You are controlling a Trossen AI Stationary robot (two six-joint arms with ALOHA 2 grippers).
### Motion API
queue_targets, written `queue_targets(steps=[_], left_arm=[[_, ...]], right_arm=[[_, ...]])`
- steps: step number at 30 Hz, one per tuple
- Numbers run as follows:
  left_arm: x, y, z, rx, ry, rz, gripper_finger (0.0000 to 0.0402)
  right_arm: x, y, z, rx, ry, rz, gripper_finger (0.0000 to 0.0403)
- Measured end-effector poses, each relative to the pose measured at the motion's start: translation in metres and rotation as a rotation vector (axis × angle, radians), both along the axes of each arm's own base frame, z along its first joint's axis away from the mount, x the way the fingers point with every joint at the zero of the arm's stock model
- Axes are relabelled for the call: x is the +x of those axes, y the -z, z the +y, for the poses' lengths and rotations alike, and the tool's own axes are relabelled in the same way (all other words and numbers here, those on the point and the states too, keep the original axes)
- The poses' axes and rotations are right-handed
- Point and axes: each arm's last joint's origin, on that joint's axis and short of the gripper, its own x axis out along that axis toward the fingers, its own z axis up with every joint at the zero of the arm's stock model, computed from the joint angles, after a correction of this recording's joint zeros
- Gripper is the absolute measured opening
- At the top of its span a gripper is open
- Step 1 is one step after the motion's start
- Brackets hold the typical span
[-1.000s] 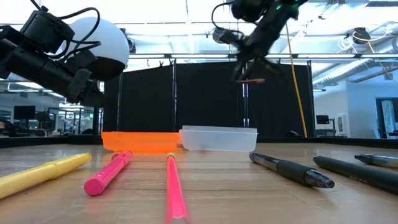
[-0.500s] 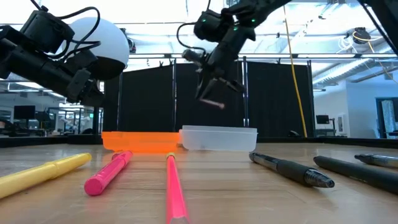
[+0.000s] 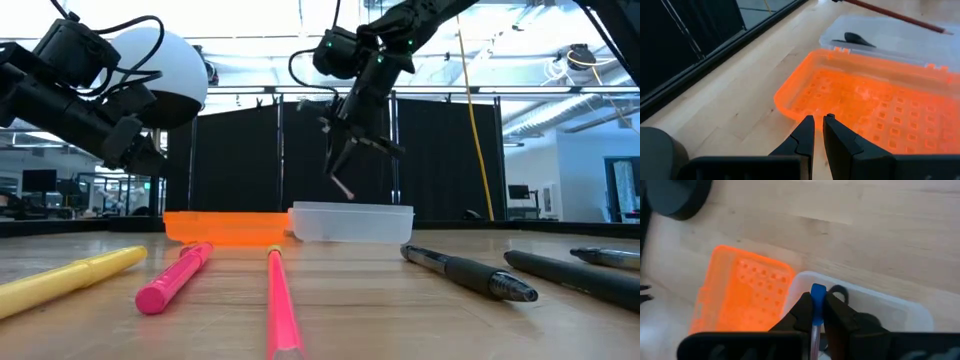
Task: Pick & place school supplies into a supply box
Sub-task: Put the brown pencil into the orange supply box
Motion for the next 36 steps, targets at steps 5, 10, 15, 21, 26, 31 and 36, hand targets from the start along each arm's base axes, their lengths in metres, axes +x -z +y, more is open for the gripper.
queue_targets(steps=[5, 10, 15, 21, 26, 31, 36], left_arm=[[0.000, 0.000, 0.000, -0.009, -0.004, -0.001, 0.0044], [0.000, 0.000, 0.000, -0.008, -0.007, -0.003, 0.0044], [0.000, 0.000, 0.000, -0.008, -0.007, -0.004, 0.0044], [0.001, -0.002, 0.000, -0.001, -0.006, -0.028, 0.0044], [0.001, -0.002, 0.000, -0.010, -0.010, -0.035, 0.0044], [0.001, -0.002, 0.000, -0.012, -0.011, -0.033, 0.0044], [0.001, -0.002, 0.000, -0.012, -0.010, -0.032, 0.0044]], right_arm=[[-0.001, 0.006, 0.000, -0.016, 0.034, 0.000, 0.0020], [0.000, 0.006, 0.001, -0.038, 0.044, -0.001, 0.0020], [0.001, 0.005, 0.006, -0.038, 0.031, 0.004, 0.0020], [0.004, 0.022, 0.015, -0.016, 0.015, 0.058, 0.0020], [0.012, 0.038, 0.015, 0.006, 0.011, 0.053, 0.0020], [0.016, 0.054, 0.014, 0.016, 0.008, 0.072, 0.0020], [0.019, 0.067, 0.013, 0.023, 0.008, 0.095, 0.0020]])
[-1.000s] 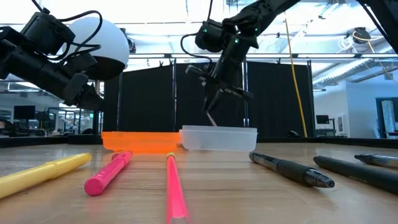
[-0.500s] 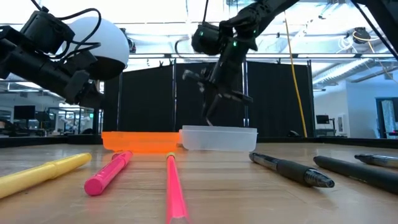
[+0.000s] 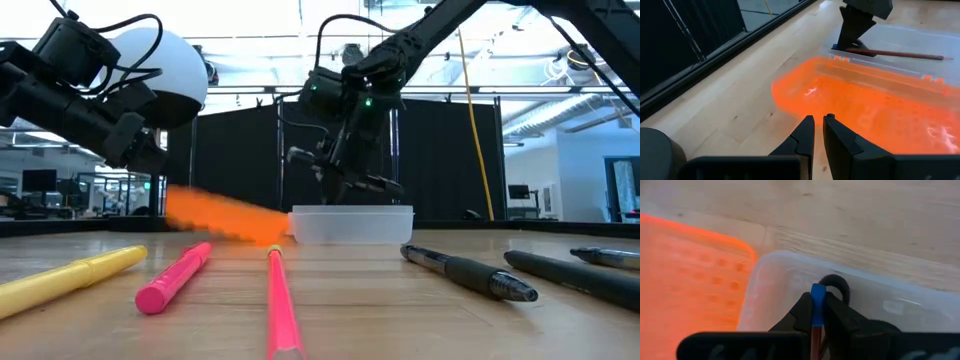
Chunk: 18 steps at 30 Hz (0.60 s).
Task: Pick & place school supplies into a supply box
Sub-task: Put the brown pencil into the orange supply box, then put the yellow pen into the orange supply box
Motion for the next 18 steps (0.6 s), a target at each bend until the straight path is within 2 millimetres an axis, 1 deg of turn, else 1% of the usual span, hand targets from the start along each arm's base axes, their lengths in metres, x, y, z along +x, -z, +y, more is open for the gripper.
queue_targets(steps=[3, 6, 14, 18], left_arm=[[0.000, 0.000, 0.000, 0.000, 0.001, 0.000, 0.0044], [0.000, 0.000, 0.000, -0.001, 0.002, 0.001, 0.0044], [0.000, 0.000, 0.000, -0.001, 0.001, 0.001, 0.0044], [0.000, 0.000, 0.000, -0.001, 0.001, 0.001, 0.0044]], right_arm=[[0.001, 0.003, -0.001, -0.005, -0.010, 0.000, 0.0022], [0.002, 0.003, -0.001, -0.013, -0.020, -0.008, 0.0037], [0.002, -0.008, -0.003, -0.031, -0.030, -0.044, 0.0107], [0.000, -0.018, -0.003, -0.040, -0.037, -0.062, 0.0132]])
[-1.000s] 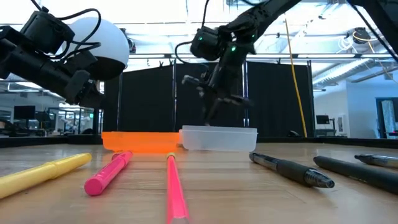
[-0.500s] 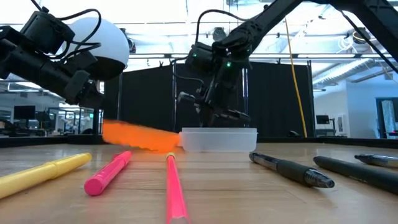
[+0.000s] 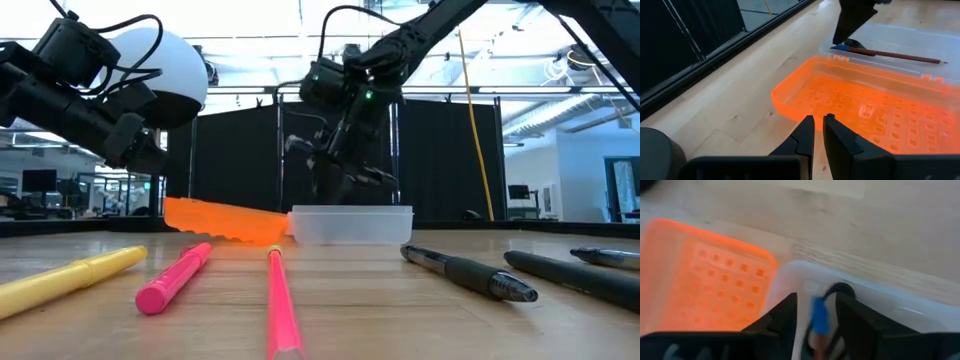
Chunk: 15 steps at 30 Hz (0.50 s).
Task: Pick & place school supplies into a supply box
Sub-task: Put the yellow pen into the orange supply box
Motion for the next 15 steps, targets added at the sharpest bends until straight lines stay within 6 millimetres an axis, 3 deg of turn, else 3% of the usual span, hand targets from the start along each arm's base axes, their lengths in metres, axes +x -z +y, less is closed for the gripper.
queue_targets(steps=[5, 10, 12, 15], left_arm=[[0.000, 0.000, 0.000, -0.003, 0.004, -0.001, 0.0044], [0.000, 0.000, 0.000, -0.007, 0.007, -0.001, 0.0044], [0.000, 0.001, 0.000, -0.008, 0.006, 0.003, 0.0044], [-0.001, 0.002, 0.000, -0.013, 0.005, 0.015, 0.0044]], right_arm=[[-0.006, -0.027, 0.002, -0.045, -0.050, -0.034, 0.0147], [-0.024, -0.066, 0.004, -0.127, -0.154, -0.035, 0.0145], [-0.032, -0.088, 0.008, -0.223, -0.280, -0.041, 0.0140], [-0.045, -0.119, 0.034, -0.403, -0.529, -0.035, 0.0128]])
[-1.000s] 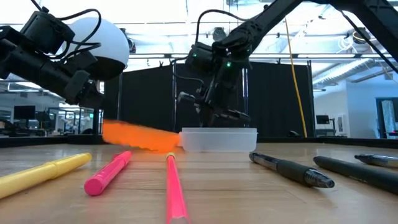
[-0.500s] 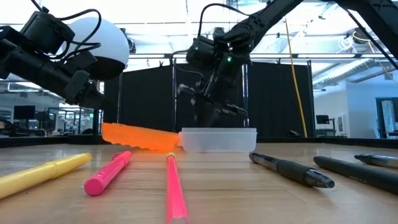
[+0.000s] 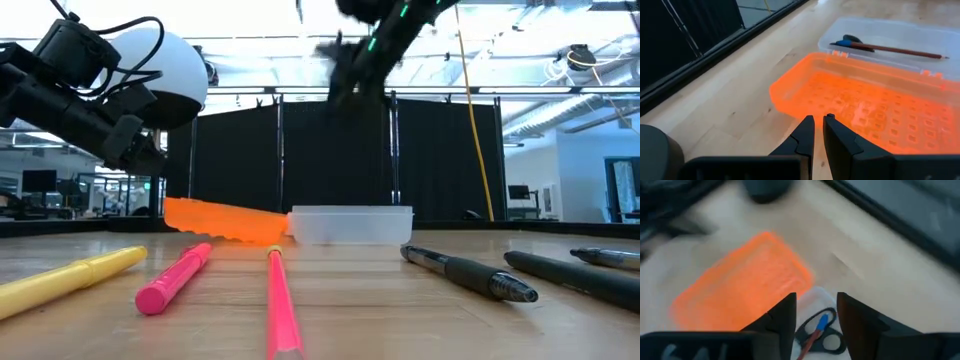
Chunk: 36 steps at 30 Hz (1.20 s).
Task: Pick & place school supplies into a supply box
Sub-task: Put the yellow pen into the orange supply box
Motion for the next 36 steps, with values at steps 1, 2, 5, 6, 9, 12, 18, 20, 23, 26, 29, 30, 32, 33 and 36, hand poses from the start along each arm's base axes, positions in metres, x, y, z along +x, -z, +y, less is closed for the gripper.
queue_targets(steps=[1, 2, 5, 6, 9, 12, 18, 20, 23, 26, 29, 30, 32, 33, 36], left_arm=[[0.000, 0.000, 0.000, -0.001, 0.000, 0.005, 0.0044], [0.000, 0.001, 0.000, -0.002, -0.001, 0.009, 0.0044], [-0.001, 0.003, 0.000, 0.004, 0.002, 0.035, 0.0044], [-0.002, 0.004, 0.000, 0.004, 0.001, 0.046, 0.0044], [-0.002, 0.005, 0.000, 0.004, -0.005, 0.060, 0.0044], [-0.002, 0.005, 0.000, 0.016, 0.000, 0.065, 0.0044], [-0.002, 0.004, 0.000, 0.013, -0.002, 0.061, 0.0044], [-0.002, 0.005, 0.000, 0.011, -0.003, 0.063, 0.0044], [-0.002, 0.005, 0.000, 0.020, 0.002, 0.067, 0.0044], [-0.003, 0.005, 0.000, 0.006, -0.005, 0.062, 0.0044], [-0.004, 0.008, -0.001, -0.043, -0.003, 0.060, 0.0044], [-0.005, 0.010, -0.001, -0.056, -0.007, 0.052, 0.0044], [-0.007, 0.015, -0.002, -0.095, -0.027, 0.025, 0.0044], [-0.009, 0.017, -0.002, -0.117, -0.039, 0.008, 0.0044], [-0.010, 0.021, -0.003, -0.185, -0.075, -0.014, 0.0044]], right_arm=[[-0.005, -0.007, 0.011, -0.045, -0.064, -0.006, 0.0122], [-0.012, -0.014, 0.022, -0.091, -0.120, -0.023, 0.0115], [-0.034, -0.026, 0.053, -0.251, -0.250, -0.124, 0.0085], [-0.043, -0.029, 0.062, -0.310, -0.271, -0.171, 0.0073], [-0.077, -0.033, 0.082, -0.423, -0.305, -0.330, 0.0026], [-0.113, -0.024, 0.086, -0.444, -0.312, -0.418, 0.0006], [-0.170, -0.014, 0.078, -0.389, -0.238, -0.521, 0.0001], [-0.181, -0.005, 0.078, -0.365, -0.270, -0.516, 0.0002], [-0.191, 0.012, 0.081, -0.330, -0.336, -0.531, 0.0001], [-0.193, 0.022, 0.081, -0.293, -0.332, -0.526, 0.0001], [-0.194, 0.036, 0.082, -0.272, -0.371, -0.497, 0.0001], [-0.194, 0.042, 0.083, -0.269, -0.411, -0.498, 0.0001], [-0.194, 0.054, 0.085, -0.273, -0.478, -0.530, 0.0001], [-0.195, 0.059, 0.086, -0.276, -0.506, -0.552, 0.0001], [-0.201, 0.067, 0.084, -0.286, -0.517, -0.571, 0.0001]])
